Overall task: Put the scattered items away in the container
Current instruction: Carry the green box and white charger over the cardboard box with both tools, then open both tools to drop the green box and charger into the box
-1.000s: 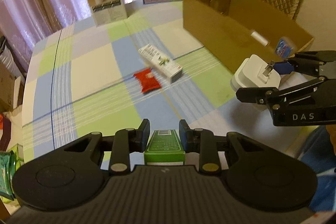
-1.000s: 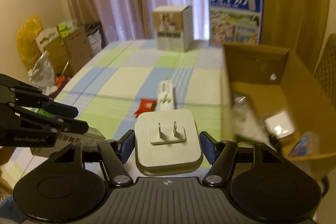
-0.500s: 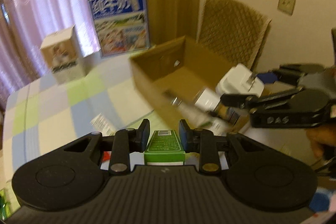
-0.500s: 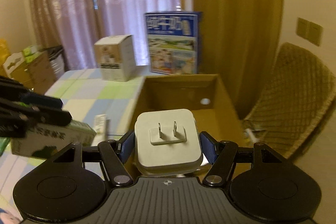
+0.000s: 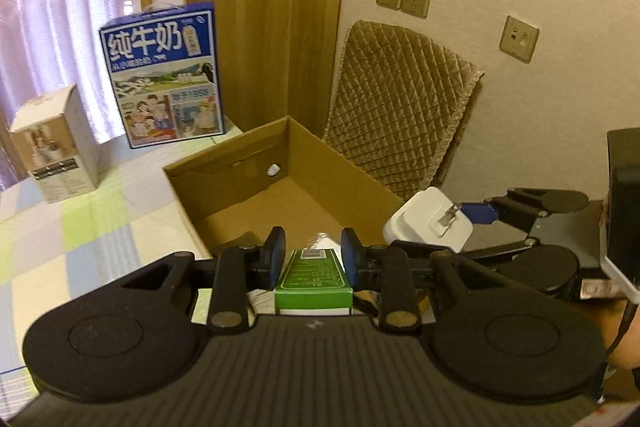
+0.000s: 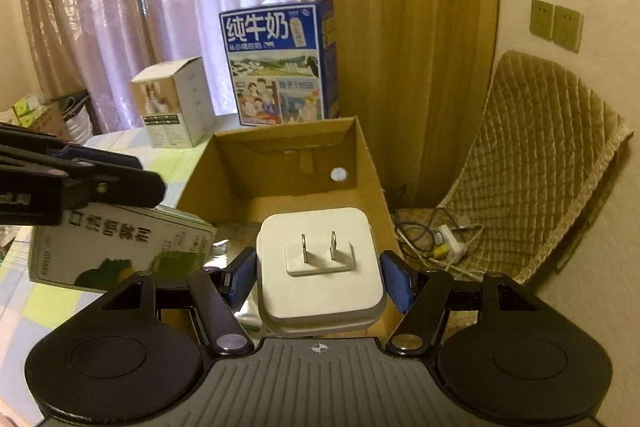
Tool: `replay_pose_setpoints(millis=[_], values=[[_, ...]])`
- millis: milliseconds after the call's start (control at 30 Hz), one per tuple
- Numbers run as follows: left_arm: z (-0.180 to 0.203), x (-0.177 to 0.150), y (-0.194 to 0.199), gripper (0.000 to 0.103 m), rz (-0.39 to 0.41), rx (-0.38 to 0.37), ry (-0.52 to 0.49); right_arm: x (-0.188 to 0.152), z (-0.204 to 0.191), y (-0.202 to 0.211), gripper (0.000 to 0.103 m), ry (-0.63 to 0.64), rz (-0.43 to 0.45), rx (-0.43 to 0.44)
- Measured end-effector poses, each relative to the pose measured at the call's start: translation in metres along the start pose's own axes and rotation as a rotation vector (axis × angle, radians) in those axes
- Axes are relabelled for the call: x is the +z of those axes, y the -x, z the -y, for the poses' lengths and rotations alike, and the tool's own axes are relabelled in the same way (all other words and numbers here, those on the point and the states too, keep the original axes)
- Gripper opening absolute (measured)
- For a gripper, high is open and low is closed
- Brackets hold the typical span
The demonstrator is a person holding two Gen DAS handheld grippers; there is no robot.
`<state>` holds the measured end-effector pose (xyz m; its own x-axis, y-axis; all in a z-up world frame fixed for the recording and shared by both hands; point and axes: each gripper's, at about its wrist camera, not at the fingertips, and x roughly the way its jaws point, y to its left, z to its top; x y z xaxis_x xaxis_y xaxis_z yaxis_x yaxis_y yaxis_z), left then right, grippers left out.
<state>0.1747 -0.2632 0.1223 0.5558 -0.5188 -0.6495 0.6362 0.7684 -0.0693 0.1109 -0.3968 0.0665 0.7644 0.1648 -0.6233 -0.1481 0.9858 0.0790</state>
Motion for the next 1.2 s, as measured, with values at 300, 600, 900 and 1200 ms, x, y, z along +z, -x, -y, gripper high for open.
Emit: replay_pose_setpoints(millis=[300, 600, 900, 1200], values=[[-0.003, -0.008, -0.020, 0.039, 0.010, 0.023, 0.008, -0.005, 0.008, -0.013, 0.063, -0.014, -0.020, 0.003], [-0.030, -0.031, -0.005, 0.044, -0.006, 0.072, 0.049, 0.001, -0.002, -0.021, 0.064, -0.024, -0.008, 0.037], [-0.040, -0.048, 0.001, 0.051, -0.026, 0.104, 0.055, 0.003, -0.008, -0.017, 0.090, -0.025, 0.000, 0.045], [-0.047, -0.064, 0.017, 0.057, -0.034, 0.120, 0.076, -0.005, -0.023, -0.009, 0.090, -0.001, -0.035, 0.039]])
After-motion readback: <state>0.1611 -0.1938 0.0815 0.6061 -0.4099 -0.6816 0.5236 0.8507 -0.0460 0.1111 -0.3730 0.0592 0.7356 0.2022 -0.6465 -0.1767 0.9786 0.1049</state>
